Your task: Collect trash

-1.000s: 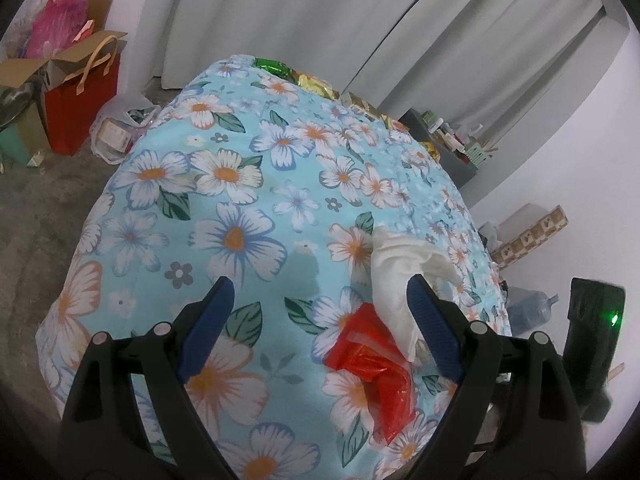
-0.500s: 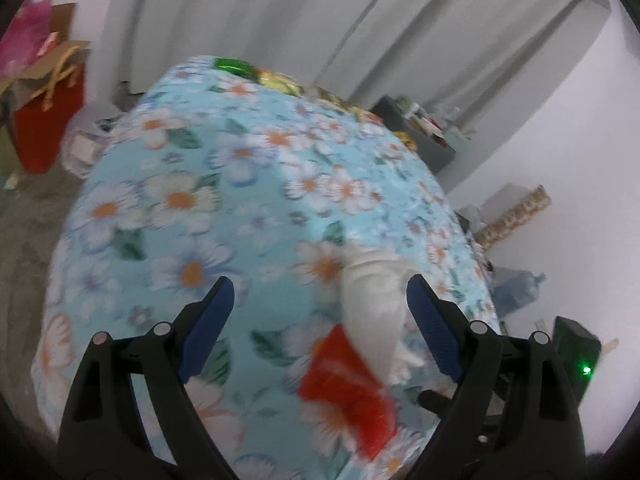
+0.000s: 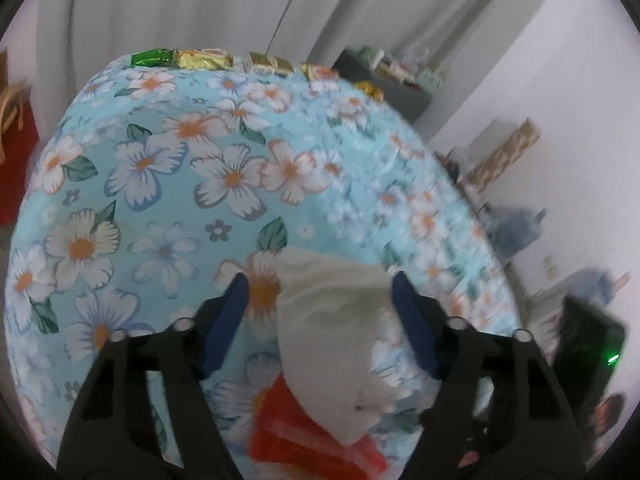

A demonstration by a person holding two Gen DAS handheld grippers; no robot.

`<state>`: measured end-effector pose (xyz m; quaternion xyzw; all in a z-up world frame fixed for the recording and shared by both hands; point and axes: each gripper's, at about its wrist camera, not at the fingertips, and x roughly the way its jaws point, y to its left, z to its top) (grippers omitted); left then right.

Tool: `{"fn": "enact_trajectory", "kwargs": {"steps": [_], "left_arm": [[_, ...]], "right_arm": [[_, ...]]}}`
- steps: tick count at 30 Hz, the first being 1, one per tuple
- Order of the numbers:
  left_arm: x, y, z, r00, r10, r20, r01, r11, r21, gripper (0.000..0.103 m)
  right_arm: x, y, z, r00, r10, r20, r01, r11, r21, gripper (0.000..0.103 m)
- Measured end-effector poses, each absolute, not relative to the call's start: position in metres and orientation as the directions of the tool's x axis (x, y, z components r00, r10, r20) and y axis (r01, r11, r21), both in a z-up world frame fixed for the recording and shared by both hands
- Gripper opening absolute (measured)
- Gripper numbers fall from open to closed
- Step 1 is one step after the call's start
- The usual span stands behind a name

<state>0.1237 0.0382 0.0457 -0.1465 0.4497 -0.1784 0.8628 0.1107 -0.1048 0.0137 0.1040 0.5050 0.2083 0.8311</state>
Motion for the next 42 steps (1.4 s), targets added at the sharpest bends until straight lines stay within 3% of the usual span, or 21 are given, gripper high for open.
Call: {"fn": "enact_trajectory", "kwargs": {"steps": [2, 3, 6, 9, 17, 28, 37, 42], "left_arm": [[0.125, 0.030, 0.042, 0.524, -0.409, -0.747, 0.197, 0.912, -0.361, 0.047], [0.124, 0.024, 0.041, 0.520, -0.393, -0.758, 0.216, 0.919, -0.329, 0.035], [0.123, 0.017, 0.037, 0.521, -0.373, -0.768, 0.233, 0.927, -0.293, 0.015], [0.122, 0.020, 0.043, 0.547, -0.401, -0.735, 0.229, 0.916, -0.330, 0.006], [0.093, 0.050, 0.089, 0.678, -0.475, -0.561, 0.222, 0.860, -0.459, 0.002], [0.033, 0.111, 0.161, 0.855, -0.326, -0.403, 0.150, 0.900, -0.409, 0.002], [0.012, 0.128, 0.189, 0.890, -0.266, -0.370, 0.114, 0.916, -0.384, 0.002], [0.019, 0.125, 0.191, 0.881, -0.241, -0.406, 0.086, 0.928, -0.363, 0.002]], "right_arm": [[0.111, -0.108, 0.014, 0.400, 0.463, -0.791, -0.235, 0.886, 0.399, 0.074], [0.111, -0.109, 0.015, 0.401, 0.466, -0.789, -0.233, 0.885, 0.404, 0.074], [0.107, -0.115, 0.019, 0.417, 0.464, -0.782, -0.227, 0.886, 0.405, 0.074], [0.100, -0.119, 0.022, 0.426, 0.456, -0.782, -0.216, 0.890, 0.401, 0.074], [0.087, -0.113, 0.037, 0.447, 0.465, -0.765, -0.239, 0.886, 0.399, 0.074], [0.103, -0.053, 0.035, 0.336, 0.602, -0.724, -0.364, 0.792, 0.490, 0.073], [0.140, -0.006, 0.012, 0.251, 0.610, -0.752, -0.384, 0.775, 0.501, 0.060], [0.153, -0.015, 0.004, 0.214, 0.652, -0.728, -0.322, 0.750, 0.578, 0.036]]}}
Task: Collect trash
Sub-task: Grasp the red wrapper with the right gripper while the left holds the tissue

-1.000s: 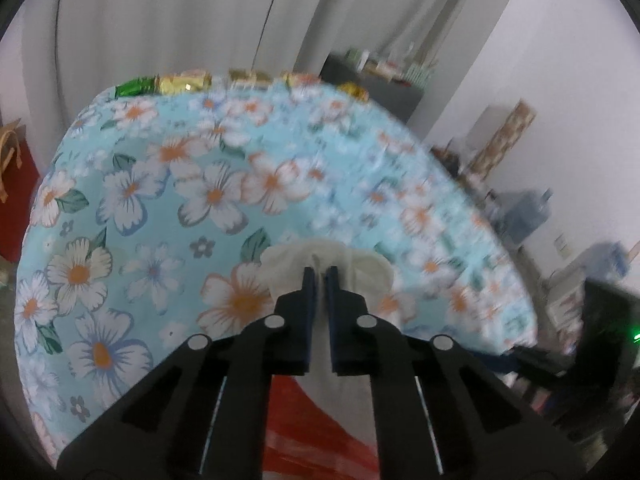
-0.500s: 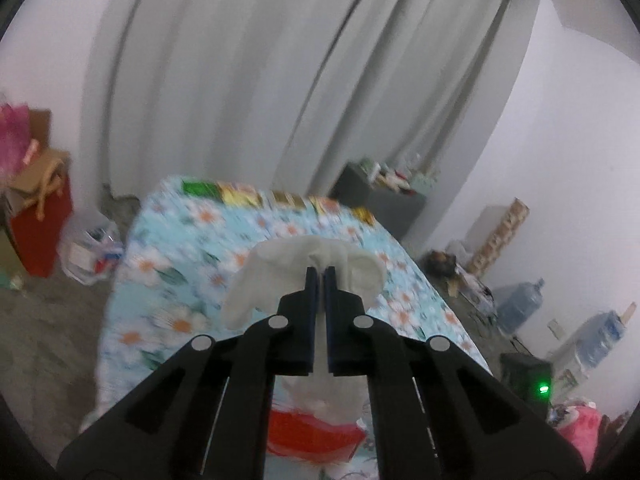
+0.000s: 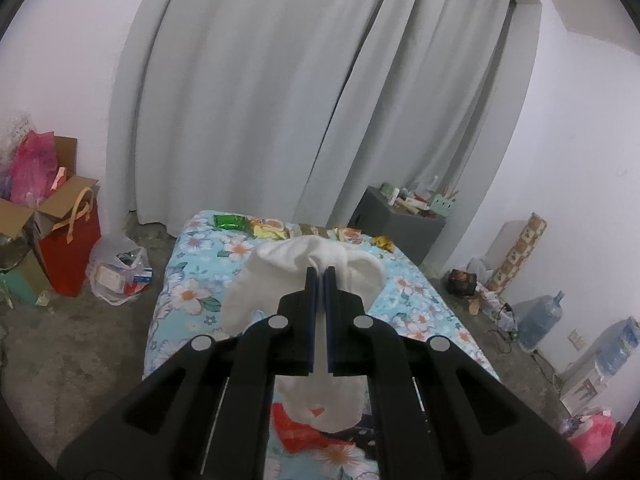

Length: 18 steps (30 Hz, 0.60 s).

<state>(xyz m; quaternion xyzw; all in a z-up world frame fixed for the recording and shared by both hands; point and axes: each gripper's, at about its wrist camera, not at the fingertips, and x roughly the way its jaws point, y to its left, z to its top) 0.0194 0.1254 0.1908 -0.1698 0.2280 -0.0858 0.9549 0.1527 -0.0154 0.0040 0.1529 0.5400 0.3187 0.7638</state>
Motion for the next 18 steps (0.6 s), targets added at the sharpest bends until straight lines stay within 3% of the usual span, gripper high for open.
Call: {"fn": "enact_trajectory", "kwargs": {"steps": [6, 14, 16, 18], "left_arm": [[0.052, 0.114, 0.153, 0.808, -0.283, -0.517, 0.068, 0.916, -0.396, 0.002], [0.101, 0.034, 0.066, 0.554, -0.531, -0.641, 0.242, 0.839, -0.487, 0.003], [0.106, 0.015, 0.052, 0.502, -0.543, -0.673, 0.285, 0.839, -0.464, 0.008], [0.107, 0.008, 0.046, 0.490, -0.541, -0.684, 0.298, 0.841, -0.452, 0.035]], "right_arm": [[0.143, -0.059, 0.014, 0.311, 0.628, -0.713, -0.233, 0.778, 0.584, 0.025], [0.124, -0.178, 0.029, 0.494, 0.501, -0.710, 0.004, 0.816, 0.578, 0.024], [0.117, -0.199, 0.029, 0.516, 0.483, -0.707, 0.037, 0.813, 0.581, 0.024], [0.115, -0.214, 0.024, 0.522, 0.493, -0.695, 0.050, 0.797, 0.602, 0.025]]}}
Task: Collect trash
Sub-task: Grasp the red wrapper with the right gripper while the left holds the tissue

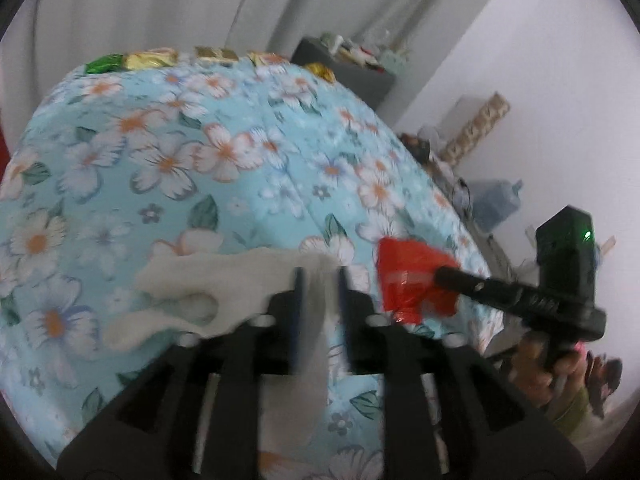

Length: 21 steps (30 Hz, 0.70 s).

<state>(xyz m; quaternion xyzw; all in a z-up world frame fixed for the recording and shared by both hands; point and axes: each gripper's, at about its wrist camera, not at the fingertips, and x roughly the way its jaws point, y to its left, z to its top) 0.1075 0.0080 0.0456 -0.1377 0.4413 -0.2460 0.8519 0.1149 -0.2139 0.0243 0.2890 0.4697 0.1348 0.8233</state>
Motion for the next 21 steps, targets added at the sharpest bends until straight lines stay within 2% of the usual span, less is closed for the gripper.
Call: {"fn": "enact_trajectory", "kwargs": {"steps": [2, 6, 9, 17, 21], "left_arm": [[0.109, 0.012, 0.042, 0.504, -0.532, -0.680, 0.282, 0.846, -0.453, 0.048], [0.106, 0.018, 0.047, 0.529, -0.495, -0.689, 0.250, 0.867, -0.431, 0.057], [0.105, 0.020, 0.052, 0.561, -0.442, -0.700, 0.246, 0.897, -0.368, 0.065], [0.094, 0.011, 0.046, 0.553, -0.344, -0.759, 0.272, 0.935, -0.226, 0.069], [0.091, -0.007, 0.034, 0.554, -0.247, -0.795, 0.270, 0.957, -0.110, 0.069]], "right_arm": [[0.115, -0.221, 0.019, 0.514, 0.522, -0.680, 0.056, 0.772, 0.634, 0.028], [0.117, -0.231, 0.011, 0.514, 0.550, -0.659, 0.056, 0.745, 0.665, 0.036], [0.112, -0.233, 0.008, 0.517, 0.561, -0.646, 0.050, 0.734, 0.677, 0.041], [0.114, -0.229, 0.007, 0.497, 0.597, -0.629, 0.027, 0.714, 0.700, 0.052], [0.117, -0.223, 0.005, 0.498, 0.584, -0.641, 0.018, 0.732, 0.681, 0.053]]}}
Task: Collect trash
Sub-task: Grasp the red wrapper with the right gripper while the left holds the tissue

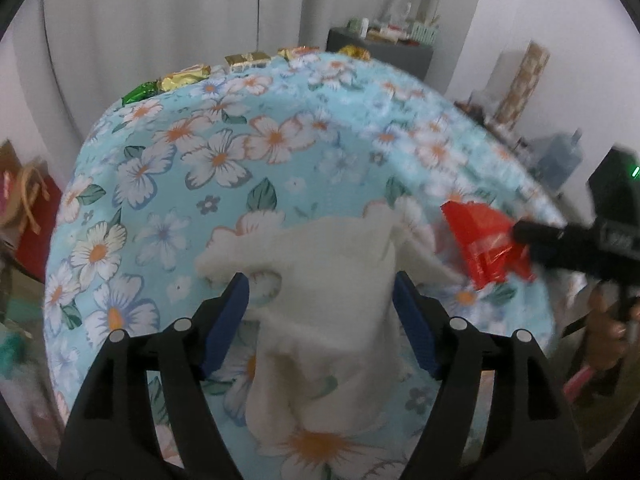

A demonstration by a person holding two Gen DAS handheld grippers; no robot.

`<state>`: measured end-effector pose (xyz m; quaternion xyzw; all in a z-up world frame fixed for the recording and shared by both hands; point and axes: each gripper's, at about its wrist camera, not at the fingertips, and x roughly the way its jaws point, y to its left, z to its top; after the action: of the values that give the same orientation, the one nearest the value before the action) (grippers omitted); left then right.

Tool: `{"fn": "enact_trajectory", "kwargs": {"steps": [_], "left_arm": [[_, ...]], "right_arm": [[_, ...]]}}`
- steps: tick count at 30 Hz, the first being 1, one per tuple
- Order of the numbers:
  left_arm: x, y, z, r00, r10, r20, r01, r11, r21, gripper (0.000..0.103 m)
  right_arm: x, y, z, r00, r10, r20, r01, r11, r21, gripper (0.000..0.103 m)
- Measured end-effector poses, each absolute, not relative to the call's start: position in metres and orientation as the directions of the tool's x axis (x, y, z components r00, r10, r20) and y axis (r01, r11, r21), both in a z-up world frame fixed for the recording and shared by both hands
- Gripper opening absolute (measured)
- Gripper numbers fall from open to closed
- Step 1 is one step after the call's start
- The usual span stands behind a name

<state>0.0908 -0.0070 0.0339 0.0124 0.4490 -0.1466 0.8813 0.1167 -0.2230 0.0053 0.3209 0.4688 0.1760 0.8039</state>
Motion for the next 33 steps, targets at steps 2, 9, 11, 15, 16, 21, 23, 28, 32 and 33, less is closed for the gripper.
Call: {"fn": "enact_trajectory", "kwargs": {"steps": [2, 9, 11, 15, 16, 21, 23, 28, 32, 33], "left_arm": [[0.090, -0.012, 0.030, 0.554, -0.221, -0.802, 0.263, 0.961, -0.083, 0.069], [0.091, -0.018, 0.019, 0.561, -0.150, -0.814, 0.211, 0.977, -0.035, 0.054], [0.091, -0.021, 0.017, 0.572, -0.131, -0.810, 0.201, 0.979, -0.016, 0.051], [0.088, -0.028, 0.015, 0.589, -0.112, -0.801, 0.200, 0.980, 0.010, 0.038], [0.087, -0.029, 0.016, 0.590, -0.113, -0.800, 0.201, 0.979, 0.010, 0.036], [0.088, -0.030, 0.020, 0.593, -0.124, -0.795, 0.194, 0.981, -0.008, 0.012], [0.087, -0.028, 0.022, 0.599, -0.128, -0.790, 0.190, 0.982, -0.015, 0.009], [0.083, -0.025, 0.032, 0.621, -0.131, -0.773, 0.186, 0.982, -0.017, 0.006], [0.078, -0.026, 0.043, 0.648, -0.123, -0.752, 0.185, 0.983, -0.001, 0.006], [0.076, -0.026, 0.047, 0.657, -0.121, -0.744, 0.184, 0.983, 0.003, 0.006]], "right_arm": [[0.117, -0.220, 0.005, 0.504, 0.564, -0.654, 0.019, 0.750, 0.661, 0.053], [0.114, -0.205, 0.011, 0.506, 0.479, -0.717, 0.002, 0.831, 0.556, 0.050], [0.113, -0.202, 0.011, 0.508, 0.455, -0.732, 0.002, 0.849, 0.529, 0.047], [0.112, -0.201, 0.012, 0.507, 0.440, -0.741, 0.023, 0.853, 0.522, 0.037], [0.111, -0.201, 0.012, 0.506, 0.443, -0.740, 0.029, 0.849, 0.527, 0.036], [0.107, -0.200, 0.019, 0.509, 0.448, -0.735, 0.030, 0.844, 0.536, 0.026], [0.105, -0.198, 0.024, 0.518, 0.442, -0.732, 0.024, 0.848, 0.530, 0.024], [0.101, -0.199, 0.038, 0.545, 0.433, -0.718, 0.016, 0.851, 0.525, 0.022], [0.097, -0.202, 0.047, 0.564, 0.432, -0.704, 0.009, 0.849, 0.528, 0.022], [0.097, -0.203, 0.050, 0.570, 0.430, -0.700, 0.007, 0.850, 0.527, 0.022]]}}
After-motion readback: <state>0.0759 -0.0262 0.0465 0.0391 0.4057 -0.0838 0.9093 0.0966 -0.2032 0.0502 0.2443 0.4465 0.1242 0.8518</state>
